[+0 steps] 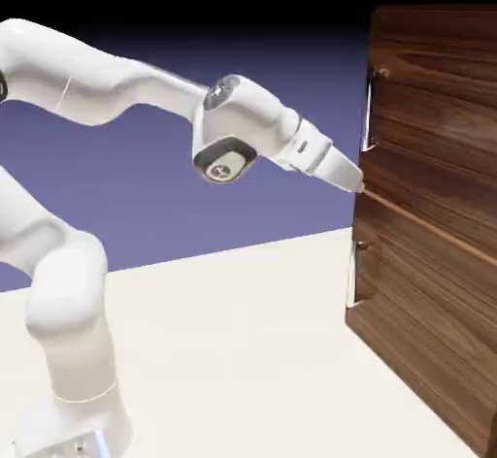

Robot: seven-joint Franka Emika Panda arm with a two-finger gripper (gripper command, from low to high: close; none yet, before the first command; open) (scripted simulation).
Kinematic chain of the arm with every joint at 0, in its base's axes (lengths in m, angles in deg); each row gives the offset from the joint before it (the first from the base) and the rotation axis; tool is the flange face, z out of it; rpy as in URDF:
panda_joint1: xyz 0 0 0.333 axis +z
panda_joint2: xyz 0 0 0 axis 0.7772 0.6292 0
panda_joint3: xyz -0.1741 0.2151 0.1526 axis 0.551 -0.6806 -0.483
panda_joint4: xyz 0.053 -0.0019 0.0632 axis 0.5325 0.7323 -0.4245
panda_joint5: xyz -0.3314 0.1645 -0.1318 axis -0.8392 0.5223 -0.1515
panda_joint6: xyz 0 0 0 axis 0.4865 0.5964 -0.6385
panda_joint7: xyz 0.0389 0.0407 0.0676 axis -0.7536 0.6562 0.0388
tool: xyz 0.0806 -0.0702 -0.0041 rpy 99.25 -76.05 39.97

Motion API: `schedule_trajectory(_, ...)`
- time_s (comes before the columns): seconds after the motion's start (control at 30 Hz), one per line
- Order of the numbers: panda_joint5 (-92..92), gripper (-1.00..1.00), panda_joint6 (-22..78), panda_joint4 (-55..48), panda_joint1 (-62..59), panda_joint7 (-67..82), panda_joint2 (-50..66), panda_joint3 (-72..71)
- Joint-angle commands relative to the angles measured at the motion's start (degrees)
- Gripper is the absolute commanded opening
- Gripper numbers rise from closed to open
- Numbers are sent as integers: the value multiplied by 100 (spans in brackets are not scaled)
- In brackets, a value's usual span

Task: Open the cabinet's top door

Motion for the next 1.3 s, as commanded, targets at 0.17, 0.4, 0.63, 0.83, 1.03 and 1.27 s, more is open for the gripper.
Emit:
schedule_trajectory(0.17, 1496, 0, 58, -308, -477, 1189, -73, -483)
schedule_trajectory(0.4, 3240, 0, 125, -668, -1033, 2576, -159, -1046)
schedule_trajectory(0.63, 4985, 0, 192, -1028, -1590, 3963, -244, -1609)
schedule_trajectory(0.83, 6480, 0, 250, -1336, -2066, 5152, -318, -2091)
schedule_trajectory(1.03, 7975, 0, 307, -1645, -2543, 6341, -391, -2574)
schedule_trajectory(1.27, 9720, 0, 375, -2005, -3099, 7728, -476, -3137)
